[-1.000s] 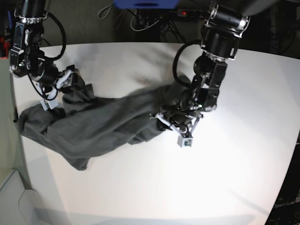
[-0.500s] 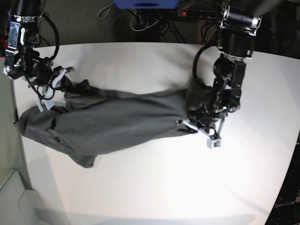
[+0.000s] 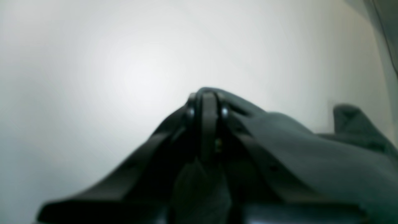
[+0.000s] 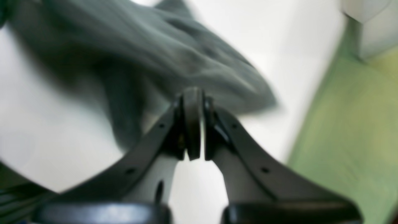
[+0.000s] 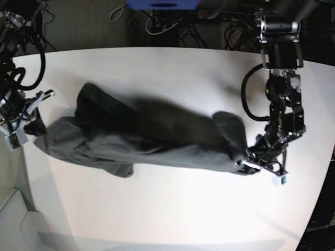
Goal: Layout the t-shirt on the table in an organized manner, then fold the t-shirt properly
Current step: 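Pull the t-shirt taut between both grippers, stretching it apart, then release the left gripper and drag the t-shirt end with the right gripper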
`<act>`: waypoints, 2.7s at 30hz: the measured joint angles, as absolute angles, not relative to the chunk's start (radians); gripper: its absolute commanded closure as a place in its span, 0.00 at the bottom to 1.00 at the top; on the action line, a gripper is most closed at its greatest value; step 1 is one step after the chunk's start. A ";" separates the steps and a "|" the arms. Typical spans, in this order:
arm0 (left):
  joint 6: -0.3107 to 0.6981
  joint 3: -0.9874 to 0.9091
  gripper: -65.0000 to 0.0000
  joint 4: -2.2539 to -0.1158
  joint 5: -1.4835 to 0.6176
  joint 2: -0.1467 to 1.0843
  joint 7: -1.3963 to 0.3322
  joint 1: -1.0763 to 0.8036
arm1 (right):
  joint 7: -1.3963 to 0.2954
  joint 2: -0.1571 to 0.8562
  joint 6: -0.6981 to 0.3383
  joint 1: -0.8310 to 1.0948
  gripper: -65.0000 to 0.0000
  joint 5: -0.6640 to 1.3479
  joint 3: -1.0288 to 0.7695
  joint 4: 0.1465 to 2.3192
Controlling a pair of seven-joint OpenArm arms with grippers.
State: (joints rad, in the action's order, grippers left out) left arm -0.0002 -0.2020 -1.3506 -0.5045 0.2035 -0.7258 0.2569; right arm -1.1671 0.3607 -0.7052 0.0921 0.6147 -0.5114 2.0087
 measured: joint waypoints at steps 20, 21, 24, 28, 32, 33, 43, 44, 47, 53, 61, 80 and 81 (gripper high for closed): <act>0.001 -0.236 0.91 -1.351 -0.506 0.216 -0.817 0.233 | -1.285 0.283 -0.699 0.195 0.96 0.598 -0.447 1.995; 0.001 -0.236 0.85 -1.351 -0.506 0.216 -0.852 0.236 | -1.287 0.283 -0.699 0.190 0.93 0.586 -0.432 1.995; 0.000 -0.236 0.66 -1.351 -0.505 0.216 -0.919 0.235 | -1.289 0.283 -0.699 0.147 0.80 0.493 -0.418 1.995; 0.003 -0.235 0.46 -1.411 -0.504 0.216 -0.936 0.227 | -1.282 0.281 -0.699 0.070 0.66 0.380 -0.410 1.969; 0.002 -0.238 0.35 -1.516 -0.505 0.245 -0.935 0.176 | -1.285 0.280 -0.698 -0.027 0.63 0.287 -0.411 1.893; -0.001 -0.240 0.34 -1.547 -0.498 0.249 -0.939 0.160 | -1.279 0.280 -0.699 -0.051 0.63 0.276 -0.412 1.864; -0.001 -0.297 0.34 -1.747 -0.498 0.255 -0.945 -0.014 | -1.281 0.288 -0.699 -0.287 0.51 0.167 -0.410 1.477; 0.003 -0.302 0.34 -1.772 -0.504 0.253 -0.942 -0.036 | -1.279 0.286 -0.699 -0.305 0.51 0.165 -0.410 1.447; 0.005 -0.332 0.34 -1.807 -0.511 0.252 -0.935 -0.093 | -1.225 0.280 -0.699 -0.331 0.50 0.165 -0.410 1.372; 0.005 -0.373 0.34 -1.856 -0.508 0.250 -0.940 -0.191 | -1.041 0.283 -0.699 -0.340 0.49 0.163 -0.338 1.230; 0.004 -0.400 0.34 -1.883 -0.506 0.252 -0.939 -0.249 | -0.886 0.281 -0.698 -0.346 0.50 0.161 -0.283 1.145; 0.004 -0.396 0.34 -1.873 -0.506 0.246 -0.937 -0.207 | -0.766 0.310 -0.698 -0.418 0.85 0.163 -0.277 0.894; 0.003 -0.399 0.34 -1.873 -0.506 0.235 -0.936 -0.207 | -0.765 0.313 -0.696 -0.417 0.94 0.163 -0.259 0.892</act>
